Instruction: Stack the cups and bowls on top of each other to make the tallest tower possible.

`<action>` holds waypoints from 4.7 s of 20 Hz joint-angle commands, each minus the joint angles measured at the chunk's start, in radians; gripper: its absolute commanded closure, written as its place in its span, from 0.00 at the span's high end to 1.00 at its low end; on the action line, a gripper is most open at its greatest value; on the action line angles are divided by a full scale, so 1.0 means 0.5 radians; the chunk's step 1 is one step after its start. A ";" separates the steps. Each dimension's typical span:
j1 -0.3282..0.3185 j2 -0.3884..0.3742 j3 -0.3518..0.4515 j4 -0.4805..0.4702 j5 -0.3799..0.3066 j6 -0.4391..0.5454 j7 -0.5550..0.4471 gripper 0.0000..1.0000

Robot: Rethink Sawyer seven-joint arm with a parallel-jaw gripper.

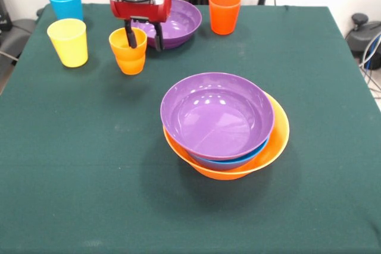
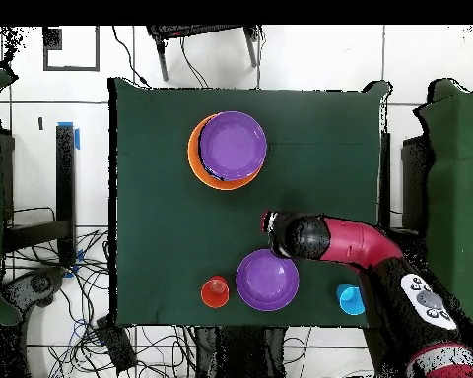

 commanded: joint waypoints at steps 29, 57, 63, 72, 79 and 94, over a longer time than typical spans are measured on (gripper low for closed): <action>-0.003 -0.397 0.151 0.361 0.001 0.272 -0.070 1.00; 0.037 0.103 0.050 0.146 -0.218 -0.153 0.017 1.00; -0.035 0.188 0.103 0.097 -0.222 -0.159 -0.049 1.00; -0.146 0.077 0.181 0.036 -0.183 0.092 -0.200 1.00; -0.137 -0.027 0.210 0.068 -0.135 0.176 -0.186 1.00; -0.190 -0.306 0.246 0.350 -0.131 0.165 -0.126 1.00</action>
